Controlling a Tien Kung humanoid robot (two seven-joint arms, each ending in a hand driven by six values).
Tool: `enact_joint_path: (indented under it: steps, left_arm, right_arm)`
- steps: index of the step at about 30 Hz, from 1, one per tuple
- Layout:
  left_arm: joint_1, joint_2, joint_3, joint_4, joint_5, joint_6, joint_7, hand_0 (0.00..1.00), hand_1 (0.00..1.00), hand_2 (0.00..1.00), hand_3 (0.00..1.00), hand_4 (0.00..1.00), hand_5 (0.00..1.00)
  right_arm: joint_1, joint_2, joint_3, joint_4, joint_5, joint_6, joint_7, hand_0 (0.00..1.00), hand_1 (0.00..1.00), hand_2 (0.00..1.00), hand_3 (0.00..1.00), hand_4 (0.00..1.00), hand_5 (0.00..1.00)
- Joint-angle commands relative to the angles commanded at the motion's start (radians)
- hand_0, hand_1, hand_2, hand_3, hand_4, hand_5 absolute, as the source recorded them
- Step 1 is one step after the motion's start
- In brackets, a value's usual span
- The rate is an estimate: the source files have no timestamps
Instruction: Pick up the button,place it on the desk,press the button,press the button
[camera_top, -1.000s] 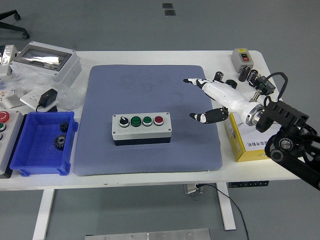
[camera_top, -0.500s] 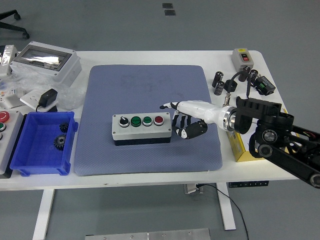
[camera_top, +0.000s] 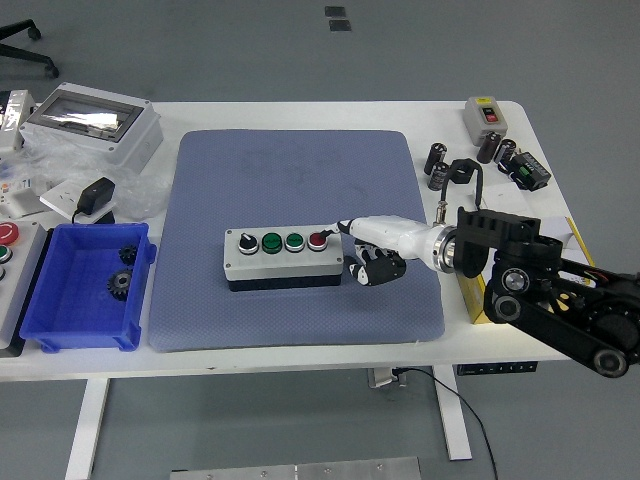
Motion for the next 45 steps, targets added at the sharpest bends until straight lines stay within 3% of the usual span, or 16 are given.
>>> enact_joint_path:
  steps: [16, 26, 32, 45]
  left_arm:
    - [-0.001, -0.001, -0.001, 0.002, 0.003, 0.0, -0.004, 0.514, 0.471, 0.468, 0.668, 0.002, 0.002]
    - [0.001, -0.002, 0.002, 0.006, 0.0, 0.002, -0.008, 0.514, 0.471, 0.468, 0.667, 0.002, 0.002]
    - [0.0, 0.0, -0.002, 0.007, 0.005, -0.001, -0.008, 0.514, 0.47, 0.468, 0.667, 0.002, 0.002]
    - [0.004, 0.001, -0.001, 0.005, 0.004, -0.005, -0.002, 0.513, 0.47, 0.467, 0.668, 0.002, 0.002]
  right_arm:
    - [0.042, 0.018, -0.096, -0.012, -0.072, -0.044, -0.059, 0.006, 0.096, 0.166, 0.866, 0.158, 0.026]
    - [0.083, 0.005, -0.133, 0.005, -0.099, -0.035, -0.08, 0.004, 0.09, 0.161, 0.839, 0.178, 0.028]
    - [0.128, 0.0, -0.169, 0.007, -0.093, -0.031, -0.076, 0.002, 0.089, 0.158, 0.838, 0.195, 0.026]
    - [0.132, 0.006, -0.157, 0.006, -0.082, -0.07, -0.037, 0.002, 0.084, 0.157, 0.834, 0.198, 0.019]
